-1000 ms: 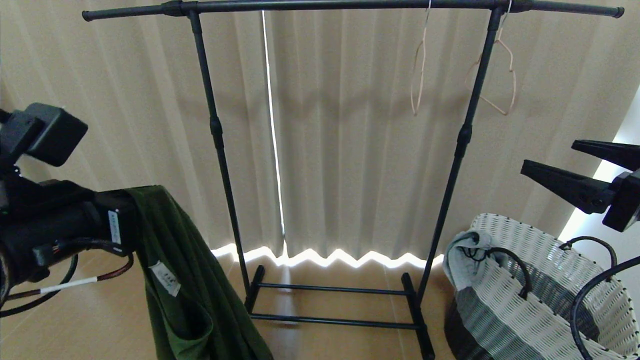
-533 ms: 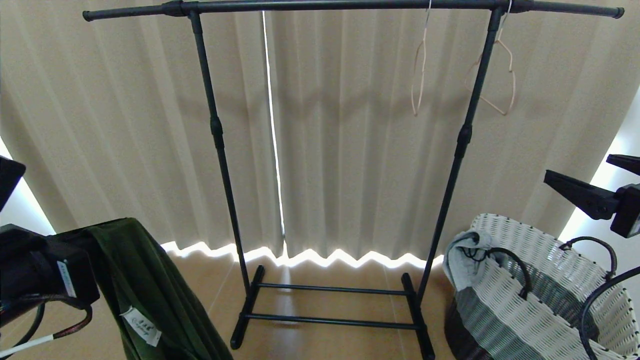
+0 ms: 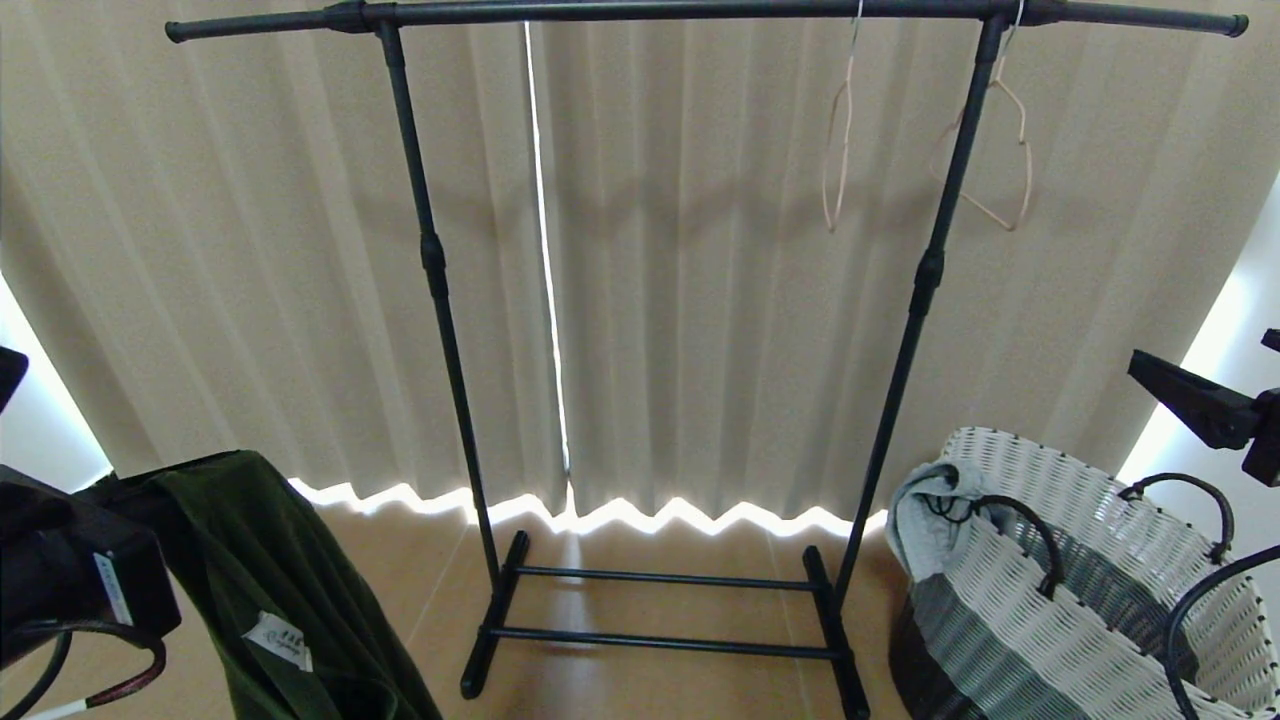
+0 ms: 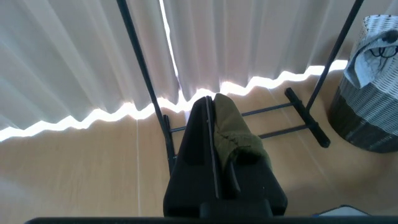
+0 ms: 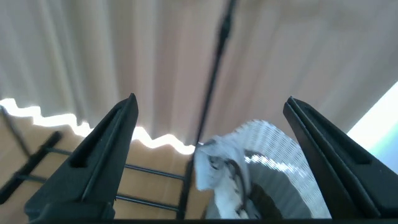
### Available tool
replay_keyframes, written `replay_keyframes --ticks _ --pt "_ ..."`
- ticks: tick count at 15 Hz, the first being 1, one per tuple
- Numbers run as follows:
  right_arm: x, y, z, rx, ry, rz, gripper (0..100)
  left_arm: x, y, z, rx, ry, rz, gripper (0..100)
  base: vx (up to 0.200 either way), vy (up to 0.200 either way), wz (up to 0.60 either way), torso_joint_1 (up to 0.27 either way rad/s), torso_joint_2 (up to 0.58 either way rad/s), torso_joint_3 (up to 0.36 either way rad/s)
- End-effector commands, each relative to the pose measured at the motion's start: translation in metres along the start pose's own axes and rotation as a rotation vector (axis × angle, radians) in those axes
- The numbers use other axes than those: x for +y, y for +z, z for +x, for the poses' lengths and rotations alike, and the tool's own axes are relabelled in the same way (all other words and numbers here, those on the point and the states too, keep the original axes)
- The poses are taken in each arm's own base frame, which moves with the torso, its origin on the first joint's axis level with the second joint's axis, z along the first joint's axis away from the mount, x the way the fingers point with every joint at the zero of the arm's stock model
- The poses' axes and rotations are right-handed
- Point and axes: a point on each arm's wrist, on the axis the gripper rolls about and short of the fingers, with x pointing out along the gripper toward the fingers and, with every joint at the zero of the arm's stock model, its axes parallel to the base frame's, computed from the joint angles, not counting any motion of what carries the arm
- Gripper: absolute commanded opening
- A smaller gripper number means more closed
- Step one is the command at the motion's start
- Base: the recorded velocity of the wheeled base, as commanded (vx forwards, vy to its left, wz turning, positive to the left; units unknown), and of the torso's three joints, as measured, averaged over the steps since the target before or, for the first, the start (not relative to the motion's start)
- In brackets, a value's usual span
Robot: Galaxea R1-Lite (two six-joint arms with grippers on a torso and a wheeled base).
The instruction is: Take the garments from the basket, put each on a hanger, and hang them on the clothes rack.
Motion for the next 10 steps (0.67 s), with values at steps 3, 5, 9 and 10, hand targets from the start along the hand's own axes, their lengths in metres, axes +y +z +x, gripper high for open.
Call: replay_keyframes --ticks 3,5,9,10 --pt "-0.0047 -0.0009 0.0029 0.009 -0.028 0.01 100 0.0004 0.0009 -0.0028 -0.012 0.002 -0.002 0 0.0 0.0 0.0 0.0 0.0 0.0" --pt "-0.0047 -0.0002 0.0018 0.005 -0.029 0.013 100 0.0005 0.0008 -0.0028 -0.012 0.003 -0.003 0 0.0 0.0 0.0 0.0 0.0 0.0" --pt "-0.0051 0.0021 0.0007 -0.011 -0.03 0.018 100 0.0008 0.0008 -0.0045 -0.016 0.005 -0.004 0 0.0 0.0 0.0 0.023 -0.16 -0.123" --pt "-0.005 0.0035 0.001 -0.028 -0.029 0.019 100 0.0009 0.0008 -0.0045 -0.016 0.007 -0.006 0 0.0 0.0 0.0 0.056 -0.12 -0.305"
